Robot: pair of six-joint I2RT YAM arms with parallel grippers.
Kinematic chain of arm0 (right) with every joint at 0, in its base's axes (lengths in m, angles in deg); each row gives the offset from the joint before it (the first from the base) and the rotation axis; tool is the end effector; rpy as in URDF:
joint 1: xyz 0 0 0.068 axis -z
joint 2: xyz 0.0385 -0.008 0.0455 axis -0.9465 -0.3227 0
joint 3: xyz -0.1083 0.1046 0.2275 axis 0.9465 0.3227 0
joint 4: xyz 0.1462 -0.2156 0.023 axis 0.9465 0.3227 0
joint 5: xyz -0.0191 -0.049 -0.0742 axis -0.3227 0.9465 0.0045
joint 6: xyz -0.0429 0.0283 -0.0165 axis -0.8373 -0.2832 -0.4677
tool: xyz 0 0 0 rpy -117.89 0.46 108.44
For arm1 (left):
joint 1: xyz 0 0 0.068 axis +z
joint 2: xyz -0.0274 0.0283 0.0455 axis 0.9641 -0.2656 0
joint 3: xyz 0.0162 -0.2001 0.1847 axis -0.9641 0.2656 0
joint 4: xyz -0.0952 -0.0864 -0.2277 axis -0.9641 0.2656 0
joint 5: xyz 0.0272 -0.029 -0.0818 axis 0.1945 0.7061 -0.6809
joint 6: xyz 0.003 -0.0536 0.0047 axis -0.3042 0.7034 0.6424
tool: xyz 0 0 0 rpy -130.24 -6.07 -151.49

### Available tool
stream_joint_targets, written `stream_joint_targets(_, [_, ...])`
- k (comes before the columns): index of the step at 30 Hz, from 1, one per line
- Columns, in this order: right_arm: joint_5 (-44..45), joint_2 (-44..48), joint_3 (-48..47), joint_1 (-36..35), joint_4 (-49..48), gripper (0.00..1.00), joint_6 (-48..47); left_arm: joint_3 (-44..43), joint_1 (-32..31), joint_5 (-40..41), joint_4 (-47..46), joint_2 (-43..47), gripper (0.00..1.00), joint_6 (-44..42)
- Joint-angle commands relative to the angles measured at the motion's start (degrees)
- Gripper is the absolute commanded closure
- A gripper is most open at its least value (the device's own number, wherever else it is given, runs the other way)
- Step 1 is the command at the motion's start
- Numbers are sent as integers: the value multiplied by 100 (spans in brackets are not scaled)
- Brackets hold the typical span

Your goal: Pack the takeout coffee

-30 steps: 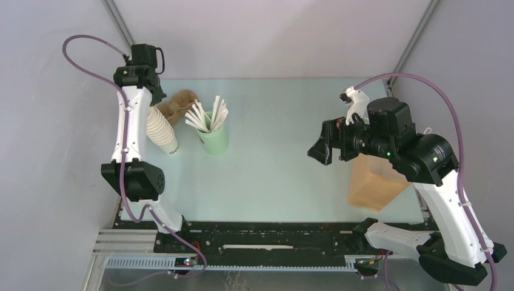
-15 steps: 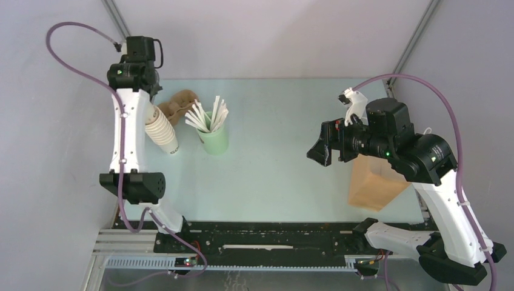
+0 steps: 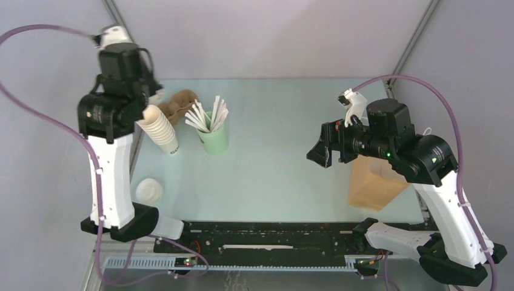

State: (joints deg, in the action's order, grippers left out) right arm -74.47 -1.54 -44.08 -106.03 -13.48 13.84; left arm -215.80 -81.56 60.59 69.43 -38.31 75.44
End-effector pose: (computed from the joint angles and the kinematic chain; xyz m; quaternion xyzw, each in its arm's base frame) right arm 0.1201 0.0930 0.4701 -0.2037 0.8564 0.2811 0.3823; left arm 0.2004 -0.0055 0.5543 -0.2437 0.7868 0.1011 0.5580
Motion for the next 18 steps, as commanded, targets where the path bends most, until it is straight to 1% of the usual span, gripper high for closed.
stream_joint_targets(1, [92, 177, 57, 42, -192, 0, 11, 183, -2316, 46, -565, -229, 100, -195])
stream_joint_targets(3, [170, 193, -8, 40, -149, 0, 81, 296, -3126, 437, -569, -581, 100, -164])
stream_joint_targets(7, [339, 423, 10, 38, -146, 0, 269, 397, -4004, 308, -627, -1384, 100, 284])
stream_joint_targets(10, [418, 718, 159, 40, -176, 0, 425, 760, -4627, 304, -1122, -1873, 100, 82])
stream_joint_targets(12, [471, 877, 230, 39, -176, 0, 533, 1108, -4825, 300, -1351, -2201, 100, -39])
stream_joint_targets(15, [550, 1069, 266, 40, -158, 0, 646, 1878, -4856, -334, -1927, -2454, 100, -167])
stream_joint_targets(18, [647, 1187, 232, 40, -102, 0, 661, 2416, -4851, -634, -2485, -2488, 100, -283])
